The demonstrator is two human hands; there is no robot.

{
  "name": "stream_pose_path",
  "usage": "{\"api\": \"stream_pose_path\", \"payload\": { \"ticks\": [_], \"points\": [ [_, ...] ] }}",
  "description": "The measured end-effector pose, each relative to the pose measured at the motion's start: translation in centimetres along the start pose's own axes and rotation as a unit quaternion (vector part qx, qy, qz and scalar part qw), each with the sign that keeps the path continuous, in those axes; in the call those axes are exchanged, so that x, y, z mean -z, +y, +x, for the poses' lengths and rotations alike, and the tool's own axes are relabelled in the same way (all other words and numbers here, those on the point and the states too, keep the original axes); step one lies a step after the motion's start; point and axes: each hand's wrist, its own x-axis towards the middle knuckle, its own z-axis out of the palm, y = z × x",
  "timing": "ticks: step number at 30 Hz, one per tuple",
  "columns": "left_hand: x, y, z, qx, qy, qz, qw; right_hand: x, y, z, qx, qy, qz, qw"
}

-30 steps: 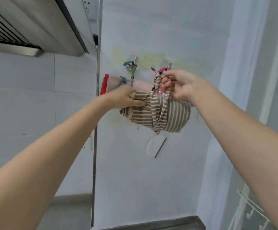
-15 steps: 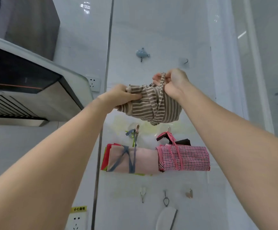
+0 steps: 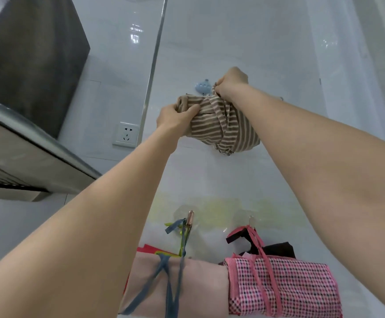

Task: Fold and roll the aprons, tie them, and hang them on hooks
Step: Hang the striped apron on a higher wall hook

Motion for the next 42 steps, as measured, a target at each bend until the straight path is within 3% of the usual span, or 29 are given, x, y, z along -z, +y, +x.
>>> {"api": "stream_pose_path", "payload": {
  "ticks": [4, 9, 20, 31, 37, 42],
  "points": [
    [-0.3, -0.4, 2.3, -0.017, -0.044, -0.024, 0.999, -1.4, -0.4, 2.5, 0.048, 0.010, -0.072, 0.996],
    [-0.5, -0.8, 4.3, 0.022, -0.034, -0.043, 0.998, -3.0, -0.6, 4.3, 0.087, -0.012, -0.145, 0.986],
    [-0.7, -1.4, 6.9, 0.014, -0.054, -0.073, 0.996, -3.9, -1.5, 5.1, 0.117, 0.041, -0.222, 0.967],
    [1.2, -2.9, 5.4, 0.006, -0.036, -0.034, 0.999, -5.0, -1.7, 2.8, 0.079, -0.002, -0.178, 0.981],
    [1.4, -4.0, 4.0, 0.003, -0.010, -0.026, 1.000, -4.7, -0.6, -0.4, 0.125, 0.080, -0.177, 0.973],
    [2.0, -4.2, 3.0, 0.009, 0.004, -0.035, 0.999, -3.5, 0.8, -2.2, 0.104, 0.033, -0.148, 0.983]
  ]
}}
